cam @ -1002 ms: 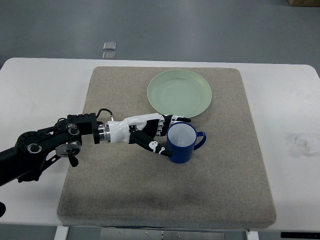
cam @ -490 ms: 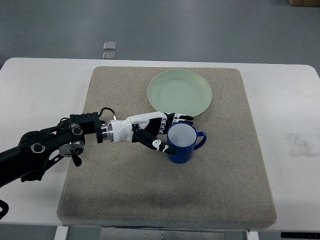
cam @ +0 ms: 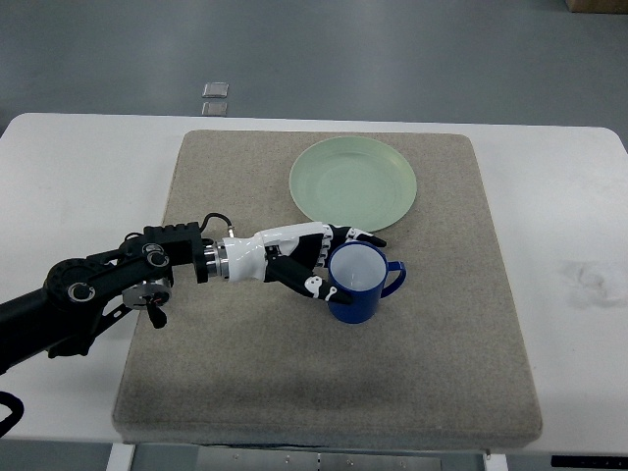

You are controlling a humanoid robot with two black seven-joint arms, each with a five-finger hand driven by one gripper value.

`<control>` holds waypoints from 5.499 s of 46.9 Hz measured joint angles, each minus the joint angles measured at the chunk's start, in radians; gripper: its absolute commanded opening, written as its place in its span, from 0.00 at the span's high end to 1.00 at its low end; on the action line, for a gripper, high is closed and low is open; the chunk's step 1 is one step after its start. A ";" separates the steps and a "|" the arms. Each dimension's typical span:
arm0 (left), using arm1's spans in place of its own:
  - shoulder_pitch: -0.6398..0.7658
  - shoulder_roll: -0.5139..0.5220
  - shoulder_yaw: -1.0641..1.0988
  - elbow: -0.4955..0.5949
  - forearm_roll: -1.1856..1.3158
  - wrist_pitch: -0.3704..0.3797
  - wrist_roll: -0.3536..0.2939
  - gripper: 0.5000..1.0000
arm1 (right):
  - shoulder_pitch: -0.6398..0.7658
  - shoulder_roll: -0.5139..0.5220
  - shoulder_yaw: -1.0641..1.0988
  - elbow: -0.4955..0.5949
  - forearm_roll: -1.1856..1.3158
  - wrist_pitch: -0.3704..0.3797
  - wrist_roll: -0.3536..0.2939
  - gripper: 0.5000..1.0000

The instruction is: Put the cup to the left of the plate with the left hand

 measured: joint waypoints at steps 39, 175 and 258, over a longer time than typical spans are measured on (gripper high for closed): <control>-0.016 -0.002 -0.085 0.017 -0.009 0.047 -0.002 0.58 | 0.000 0.000 0.000 0.000 0.000 0.000 0.000 0.14; 0.007 0.023 -0.193 0.226 -0.087 0.586 -0.014 0.08 | 0.000 0.000 0.000 0.000 0.000 0.000 0.000 0.14; -0.237 -0.049 -0.427 0.410 -0.601 0.654 0.127 0.10 | 0.000 0.000 0.000 0.000 0.000 0.000 0.000 0.14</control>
